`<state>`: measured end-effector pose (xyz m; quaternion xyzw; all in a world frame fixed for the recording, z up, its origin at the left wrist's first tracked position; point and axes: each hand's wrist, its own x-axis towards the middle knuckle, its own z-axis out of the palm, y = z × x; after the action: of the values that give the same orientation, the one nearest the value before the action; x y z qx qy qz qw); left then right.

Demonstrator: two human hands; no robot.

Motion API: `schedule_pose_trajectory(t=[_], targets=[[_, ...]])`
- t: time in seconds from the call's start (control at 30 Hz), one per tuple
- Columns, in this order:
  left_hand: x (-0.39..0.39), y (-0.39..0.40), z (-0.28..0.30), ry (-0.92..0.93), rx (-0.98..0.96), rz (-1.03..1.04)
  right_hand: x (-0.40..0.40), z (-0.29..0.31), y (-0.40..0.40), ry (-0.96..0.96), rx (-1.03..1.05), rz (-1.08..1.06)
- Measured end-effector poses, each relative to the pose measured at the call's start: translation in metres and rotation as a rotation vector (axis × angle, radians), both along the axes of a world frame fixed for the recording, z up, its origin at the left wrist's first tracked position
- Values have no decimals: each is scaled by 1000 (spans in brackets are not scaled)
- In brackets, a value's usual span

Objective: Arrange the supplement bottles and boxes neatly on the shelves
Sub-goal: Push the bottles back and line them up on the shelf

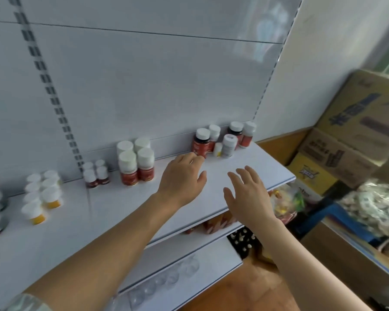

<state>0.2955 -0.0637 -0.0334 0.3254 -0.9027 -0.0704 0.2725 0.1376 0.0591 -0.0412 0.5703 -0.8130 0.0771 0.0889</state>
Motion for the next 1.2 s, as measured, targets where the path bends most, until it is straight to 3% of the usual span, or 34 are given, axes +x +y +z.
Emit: schedule_pose_trajectory(t=[0.33, 0.57, 0.93, 1.2], targets=[[-122, -61, -18, -86, 140, 5, -122, 3, -66, -41, 28, 24], [-177, -88, -42, -173, 219, 125, -182, -7, -126, -135, 18, 253], [-226, -99, -62, -330, 281, 459, -237, -15, -205, -131, 236, 687], [-233, -103, -69, -169, 292, 468, -250, -15, -215, -196, 219, 801]])
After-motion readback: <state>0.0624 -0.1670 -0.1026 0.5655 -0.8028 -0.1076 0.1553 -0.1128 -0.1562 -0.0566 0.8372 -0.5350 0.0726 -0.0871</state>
